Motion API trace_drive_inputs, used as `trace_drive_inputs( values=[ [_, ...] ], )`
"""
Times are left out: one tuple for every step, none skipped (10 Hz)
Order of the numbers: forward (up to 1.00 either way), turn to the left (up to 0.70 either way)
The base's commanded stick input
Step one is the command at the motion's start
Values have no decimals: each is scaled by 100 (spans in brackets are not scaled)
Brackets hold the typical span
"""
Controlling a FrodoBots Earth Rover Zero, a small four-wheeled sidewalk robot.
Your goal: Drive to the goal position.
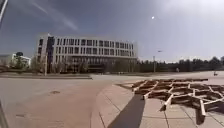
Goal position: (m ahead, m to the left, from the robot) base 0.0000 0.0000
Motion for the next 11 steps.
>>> trace_drive_inputs(
  values=[
    [5, 0],
    [5, 0],
    [5, 0],
    [5, 0],
    [5, 0],
    [5, 0],
    [5, 0],
    [4, 0],
    [4, 0],
    [4, 0],
    [5, 0]
  ],
)
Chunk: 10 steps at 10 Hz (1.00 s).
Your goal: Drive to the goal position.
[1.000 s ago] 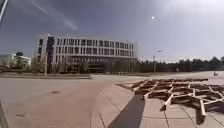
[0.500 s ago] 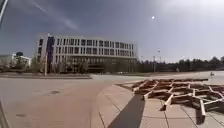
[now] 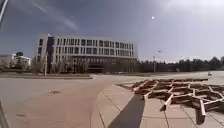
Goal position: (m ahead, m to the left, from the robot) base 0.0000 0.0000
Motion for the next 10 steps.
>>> trace_drive_inputs(
  values=[
    [5, 0],
    [5, 0],
    [5, 0],
    [5, 0],
    [5, 0],
    [5, 0],
    [5, 0],
    [5, 0],
    [5, 0],
    [5, 0]
  ],
)
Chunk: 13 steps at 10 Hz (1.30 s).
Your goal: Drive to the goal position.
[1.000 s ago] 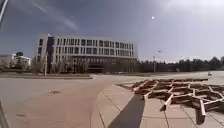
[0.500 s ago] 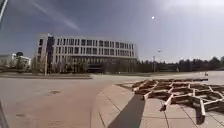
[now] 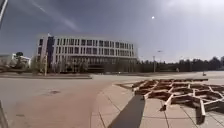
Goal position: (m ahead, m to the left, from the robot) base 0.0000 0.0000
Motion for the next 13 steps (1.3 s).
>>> trace_drive_inputs(
  values=[
    [5, 0],
    [5, 0],
    [5, 0],
    [5, 0],
    [4, 0],
    [4, 0],
    [5, 0],
    [5, 0],
    [5, 0],
    [5, 0],
    [5, 0],
    [5, 0],
    [5, 0]
  ],
)
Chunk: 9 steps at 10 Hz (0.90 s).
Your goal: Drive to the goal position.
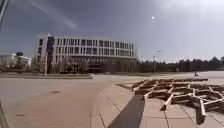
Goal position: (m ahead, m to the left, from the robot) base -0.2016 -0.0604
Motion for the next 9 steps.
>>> trace_drive_inputs(
  values=[
    [5, 0],
    [5, 0],
    [5, 0],
    [5, 0],
    [5, 0],
    [5, 0],
    [4, 0],
    [4, 0],
    [5, 0]
  ],
)
